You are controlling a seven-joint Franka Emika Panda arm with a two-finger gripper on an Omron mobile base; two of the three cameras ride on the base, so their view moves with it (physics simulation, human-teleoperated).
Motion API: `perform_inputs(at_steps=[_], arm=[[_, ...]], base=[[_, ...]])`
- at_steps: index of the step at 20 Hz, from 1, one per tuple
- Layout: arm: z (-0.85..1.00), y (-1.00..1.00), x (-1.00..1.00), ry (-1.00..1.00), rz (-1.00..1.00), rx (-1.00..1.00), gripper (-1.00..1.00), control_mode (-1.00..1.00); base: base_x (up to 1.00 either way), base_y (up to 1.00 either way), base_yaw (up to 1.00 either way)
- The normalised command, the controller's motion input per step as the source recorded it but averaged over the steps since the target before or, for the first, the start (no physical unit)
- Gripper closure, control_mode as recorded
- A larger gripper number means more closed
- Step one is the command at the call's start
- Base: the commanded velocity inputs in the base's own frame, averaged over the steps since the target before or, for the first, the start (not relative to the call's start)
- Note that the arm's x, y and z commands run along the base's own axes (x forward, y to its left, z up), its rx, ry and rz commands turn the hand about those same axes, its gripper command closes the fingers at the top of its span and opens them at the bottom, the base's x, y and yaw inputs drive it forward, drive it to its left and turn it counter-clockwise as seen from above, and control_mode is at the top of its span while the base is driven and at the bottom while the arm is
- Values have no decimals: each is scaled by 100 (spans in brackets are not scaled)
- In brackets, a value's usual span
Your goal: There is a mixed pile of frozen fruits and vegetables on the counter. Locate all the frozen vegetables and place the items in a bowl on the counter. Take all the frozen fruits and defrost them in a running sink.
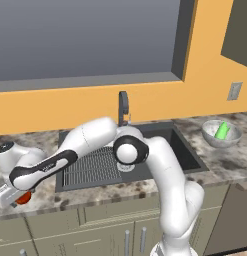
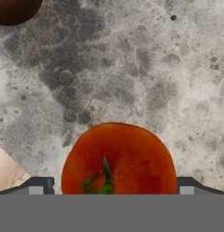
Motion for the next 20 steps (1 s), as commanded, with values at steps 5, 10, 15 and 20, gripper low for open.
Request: perform_inputs(at_steps=[5,10,15,20], arm=[[-14,6,2,0,-1,0,100,-100],[-6,1,0,0,0,-2,100,-100],[27,-2,-6,-7,-1,0,100,-100],[63,-20,-1,-9,-5,0,100,-100]], base=[[0,0,0],[0,0,0],[0,0,0],[0,0,0]])
